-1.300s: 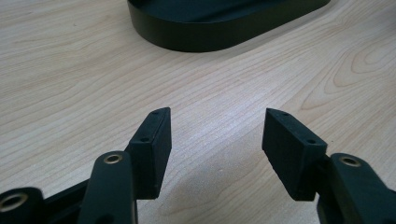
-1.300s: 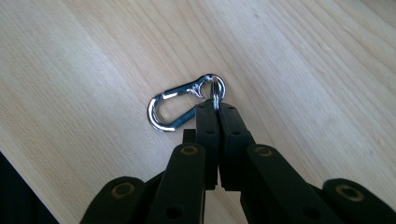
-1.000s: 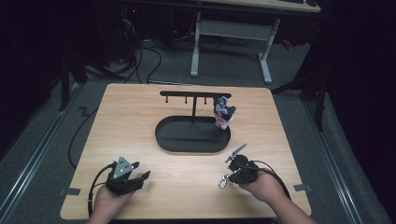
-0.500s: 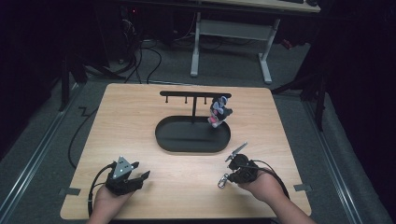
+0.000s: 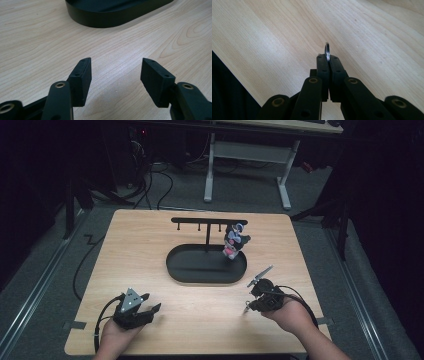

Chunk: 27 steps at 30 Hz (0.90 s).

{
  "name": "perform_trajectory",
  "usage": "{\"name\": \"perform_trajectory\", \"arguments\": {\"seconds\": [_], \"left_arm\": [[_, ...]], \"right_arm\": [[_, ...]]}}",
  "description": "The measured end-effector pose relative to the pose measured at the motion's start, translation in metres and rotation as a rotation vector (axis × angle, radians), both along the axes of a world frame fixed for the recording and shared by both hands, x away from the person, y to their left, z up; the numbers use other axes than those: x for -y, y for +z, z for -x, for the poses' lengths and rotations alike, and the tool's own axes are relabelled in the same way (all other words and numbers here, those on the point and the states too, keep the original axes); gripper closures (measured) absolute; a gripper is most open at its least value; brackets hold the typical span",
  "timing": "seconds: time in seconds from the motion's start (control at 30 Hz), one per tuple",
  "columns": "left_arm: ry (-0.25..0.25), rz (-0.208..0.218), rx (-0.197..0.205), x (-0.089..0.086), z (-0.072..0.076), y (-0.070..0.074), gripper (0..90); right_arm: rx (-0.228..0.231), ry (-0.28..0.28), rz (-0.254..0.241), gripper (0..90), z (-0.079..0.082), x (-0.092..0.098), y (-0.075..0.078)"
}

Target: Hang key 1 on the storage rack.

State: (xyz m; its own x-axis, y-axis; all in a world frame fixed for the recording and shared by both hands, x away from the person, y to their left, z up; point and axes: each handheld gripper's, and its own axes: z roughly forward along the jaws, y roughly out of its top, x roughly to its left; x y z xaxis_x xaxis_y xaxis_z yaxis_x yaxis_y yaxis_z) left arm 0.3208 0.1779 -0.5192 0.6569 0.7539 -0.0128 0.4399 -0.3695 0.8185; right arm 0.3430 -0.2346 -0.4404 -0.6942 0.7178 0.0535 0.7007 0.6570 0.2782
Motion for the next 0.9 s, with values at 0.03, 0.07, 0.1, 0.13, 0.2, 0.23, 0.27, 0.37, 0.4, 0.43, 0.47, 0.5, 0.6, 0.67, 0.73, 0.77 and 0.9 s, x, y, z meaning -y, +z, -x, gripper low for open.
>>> {"name": "perform_trajectory", "arguments": {"seconds": [0.03, 0.07, 0.1, 0.13, 0.2, 0.23, 0.27, 0.37, 0.4, 0.43, 0.47, 0.5, 0.6, 0.67, 0.73, 0.77, 0.9], "left_arm": [[0.0, 0.002, 0.002, 0.0, 0.0, 0.0, 42.8], [0.001, 0.004, 0.006, 0.0, 0.0, 0.0, 42.8], [0.0, 0.005, 0.007, 0.0, 0.0, 0.0, 42.7], [0.0, 0.005, 0.007, 0.0, 0.0, 0.0, 42.8], [0.0, 0.007, 0.01, 0.0, 0.0, 0.0, 42.8], [0.0, 0.007, 0.012, 0.0, 0.001, 0.0, 42.8], [-0.001, 0.008, 0.014, 0.0, 0.001, 0.001, 42.7], [-0.005, 0.013, 0.024, -0.001, 0.001, 0.001, 42.8], [-0.005, 0.016, 0.025, -0.001, 0.002, 0.001, 42.8], [-0.004, 0.018, 0.026, -0.002, 0.002, 0.001, 42.7], [-0.005, 0.022, 0.029, -0.003, 0.002, 0.001, 42.7], [-0.001, 0.026, 0.033, -0.004, 0.002, 0.001, 42.7], [0.003, 0.031, 0.028, -0.005, 0.002, 0.001, 42.7], [0.002, 0.028, 0.028, -0.005, 0.002, 0.001, 42.7], [0.0, 0.032, 0.027, -0.005, 0.002, 0.001, 42.7], [-0.001, 0.033, 0.028, -0.005, 0.002, 0.002, 42.7], [-0.008, 0.029, 0.027, -0.004, 0.001, 0.002, 42.7]], "right_arm": [[0.003, 0.0, 0.002, 89.0, 0.0, 0.001, 0.002], [0.001, -0.007, 0.007, 88.9, 0.0, 0.001, 0.003], [0.002, -0.006, 0.013, 88.9, -0.001, 0.002, 0.005], [0.002, -0.006, 0.013, 88.9, -0.001, 0.002, 0.005], [0.003, -0.011, 0.015, 89.0, -0.001, 0.003, 0.007], [0.004, -0.012, 0.015, 88.9, -0.002, 0.004, 0.009], [0.003, -0.017, 0.012, 89.0, -0.002, 0.004, 0.01], [0.004, -0.022, 0.008, 89.0, -0.003, 0.004, 0.013], [0.004, -0.023, 0.006, 89.0, -0.003, 0.004, 0.013], [0.003, -0.026, 0.003, 88.9, -0.004, 0.004, 0.012], [-0.003, -0.037, 0.004, 88.9, -0.003, 0.004, 0.012], [-0.002, -0.036, -0.001, 88.9, -0.004, 0.003, 0.012], [-0.005, -0.049, -0.005, 89.0, -0.006, 0.003, 0.012], [-0.001, -0.039, -0.006, 88.9, -0.008, 0.002, 0.012], [-0.006, -0.052, 0.002, 88.9, -0.009, 0.002, 0.012], [-0.006, -0.052, 0.007, 88.9, -0.009, 0.002, 0.012], [-0.009, -0.072, -0.006, 88.9, -0.012, 0.004, 0.013]]}}
